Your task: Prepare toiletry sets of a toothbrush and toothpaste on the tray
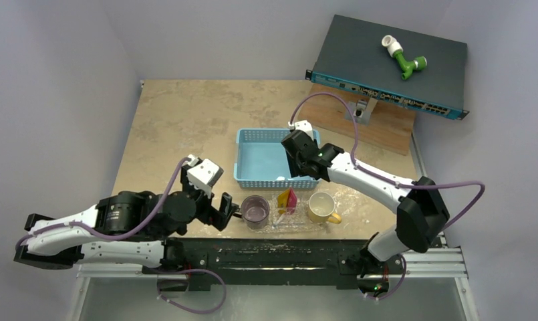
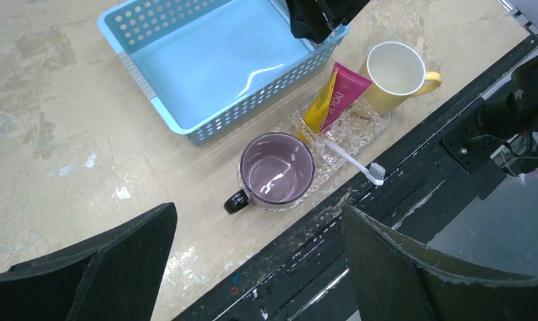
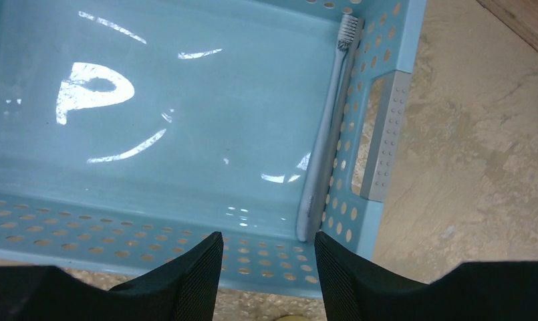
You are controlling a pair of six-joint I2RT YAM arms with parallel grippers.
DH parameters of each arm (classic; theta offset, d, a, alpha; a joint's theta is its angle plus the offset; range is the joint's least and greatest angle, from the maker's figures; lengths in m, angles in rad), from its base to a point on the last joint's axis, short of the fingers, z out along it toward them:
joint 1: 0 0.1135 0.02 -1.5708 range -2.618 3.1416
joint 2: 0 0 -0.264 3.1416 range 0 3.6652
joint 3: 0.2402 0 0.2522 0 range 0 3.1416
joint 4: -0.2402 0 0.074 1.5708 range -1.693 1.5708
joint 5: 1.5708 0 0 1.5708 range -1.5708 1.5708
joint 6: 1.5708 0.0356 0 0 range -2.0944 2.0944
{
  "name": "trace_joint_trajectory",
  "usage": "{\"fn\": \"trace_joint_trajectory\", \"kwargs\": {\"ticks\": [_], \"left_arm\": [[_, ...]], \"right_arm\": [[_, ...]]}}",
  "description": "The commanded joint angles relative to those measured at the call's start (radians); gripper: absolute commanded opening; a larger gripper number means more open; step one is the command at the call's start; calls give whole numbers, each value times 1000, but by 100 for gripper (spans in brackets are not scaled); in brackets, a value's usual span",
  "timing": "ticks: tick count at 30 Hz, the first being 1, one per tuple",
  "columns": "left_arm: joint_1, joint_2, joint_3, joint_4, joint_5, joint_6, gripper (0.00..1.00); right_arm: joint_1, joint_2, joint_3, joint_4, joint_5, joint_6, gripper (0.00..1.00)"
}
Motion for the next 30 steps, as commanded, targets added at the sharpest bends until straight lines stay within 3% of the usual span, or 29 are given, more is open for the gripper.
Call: {"fn": "trace_joint_trajectory", "kwargs": {"ticks": [1,30], "left_arm": [[6,-32,-23,-37,-9,-25,93],[11,-149,-133,-66,-50,-38,95]], "right_arm": [[-21,22,13,9,-11,-9,55],[-188,307,156,11,1,-119,54]]}}
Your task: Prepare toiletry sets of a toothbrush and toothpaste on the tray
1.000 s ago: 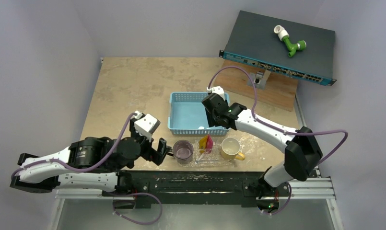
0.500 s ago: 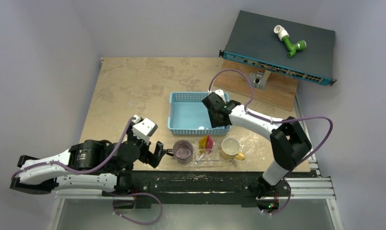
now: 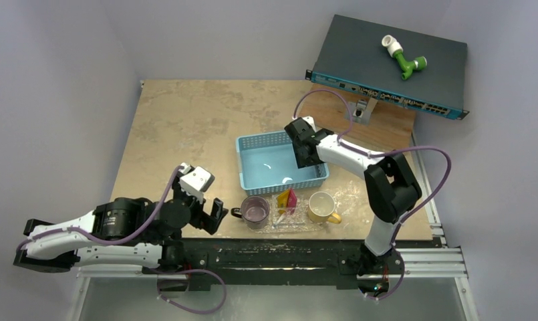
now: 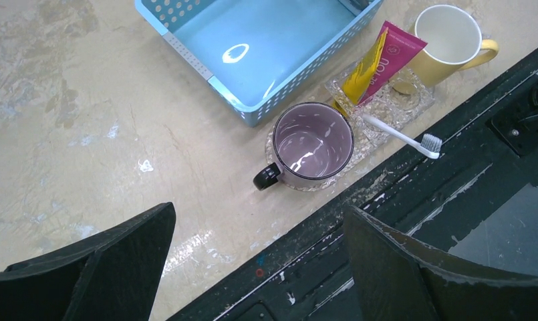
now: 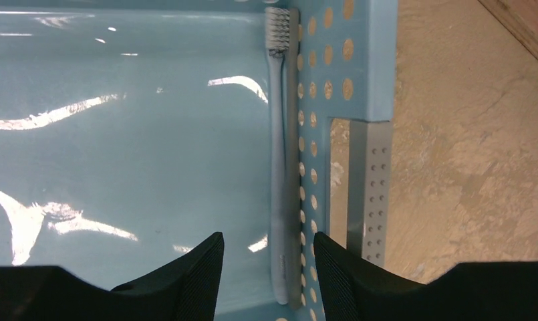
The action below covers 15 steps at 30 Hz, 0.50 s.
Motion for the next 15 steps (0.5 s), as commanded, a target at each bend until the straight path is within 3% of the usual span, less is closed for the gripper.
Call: {"fn": "trace_joint_trajectory", "kwargs": {"ticks": [1,15], "left_arm": [[3,-18,-6,5,-20,-13,95],[3,-36,-17,-2,-16,-27,96]], "right_arm": [[-9,42,60,12,6,-28,54],[-10,145,44,72,41,7,55]]}}
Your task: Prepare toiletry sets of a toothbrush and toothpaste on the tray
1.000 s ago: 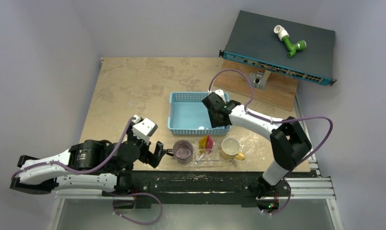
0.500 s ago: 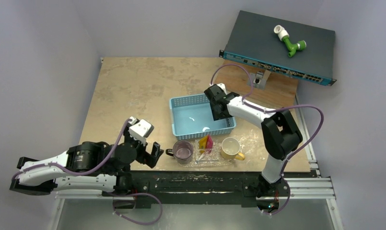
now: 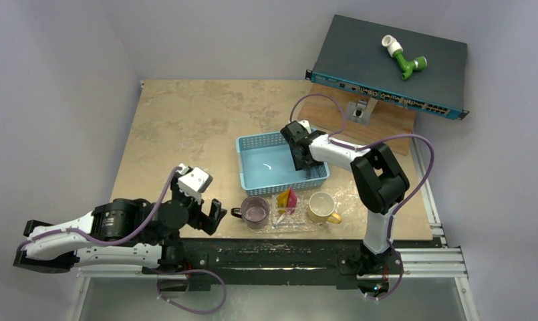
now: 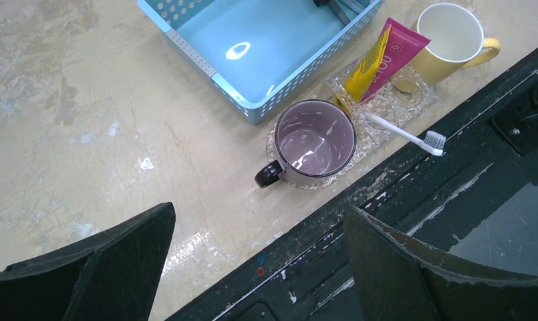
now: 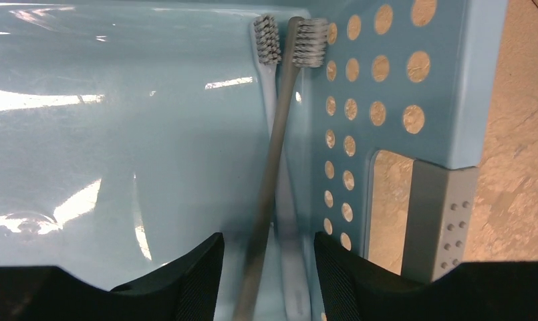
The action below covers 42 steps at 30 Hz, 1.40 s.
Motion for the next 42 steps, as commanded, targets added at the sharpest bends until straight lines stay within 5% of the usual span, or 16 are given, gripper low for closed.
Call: {"fn": "trace_joint_trajectory", "kwargs": {"ticks": [1,9,22,42], "left_arm": [[3,-9,-2,5,-17,-25,96],[3,1,-5,8,-18,-26,96],[3,9,-6,6,-20,-28,96],[3,30,-8,16,-24,-27,97]], "right_arm": [[-4,21,11,35,18,12,55],[-4,35,-11,79,-62,0,43],[-3,45,-36,102,-87,-10,0],[-2,-160,-63,135,-130,-4,0]]}}
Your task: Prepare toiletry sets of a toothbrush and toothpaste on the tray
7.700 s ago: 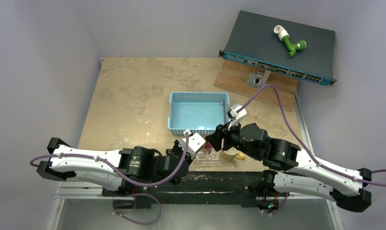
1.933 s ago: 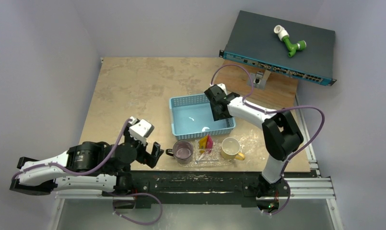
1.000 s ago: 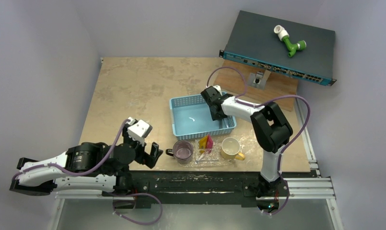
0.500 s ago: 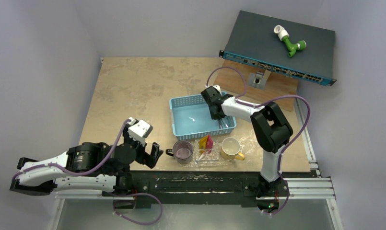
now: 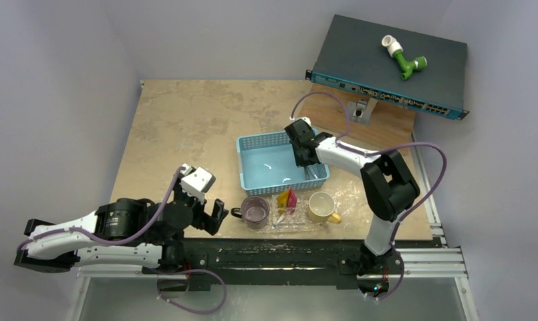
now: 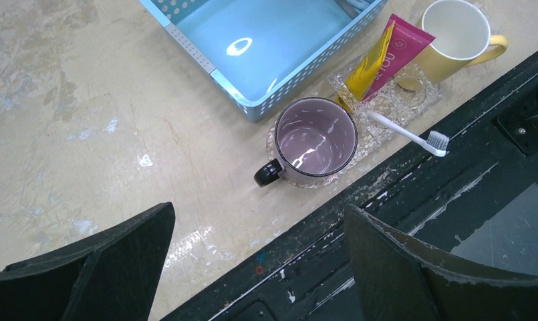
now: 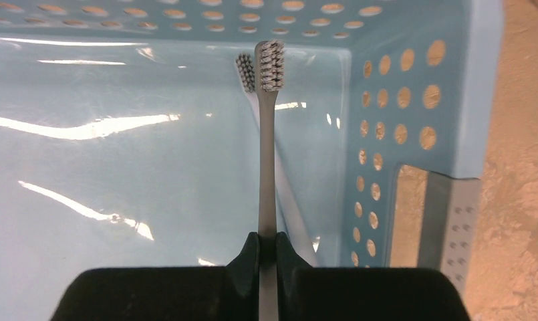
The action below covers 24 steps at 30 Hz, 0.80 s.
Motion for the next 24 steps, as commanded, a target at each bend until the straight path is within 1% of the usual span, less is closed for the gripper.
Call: {"fn": "trace_joint_trajectory", "kwargs": {"ticks": [1,13,21,24], "left_arm": [[3,10,-5,17,-22,-11,97],[3,19,-5,42,-5,-16,97],[3,35,0,92,18,-13,97],[3,45,4,125,33,-10,97]], "right_arm": [[1,-105,0,11,-17,7,0],[2,-258,-17,37,-60,15,0],[22,-428,-49,108,-114,7,0],[31,-503,-69,142,-163,14,0]]}}
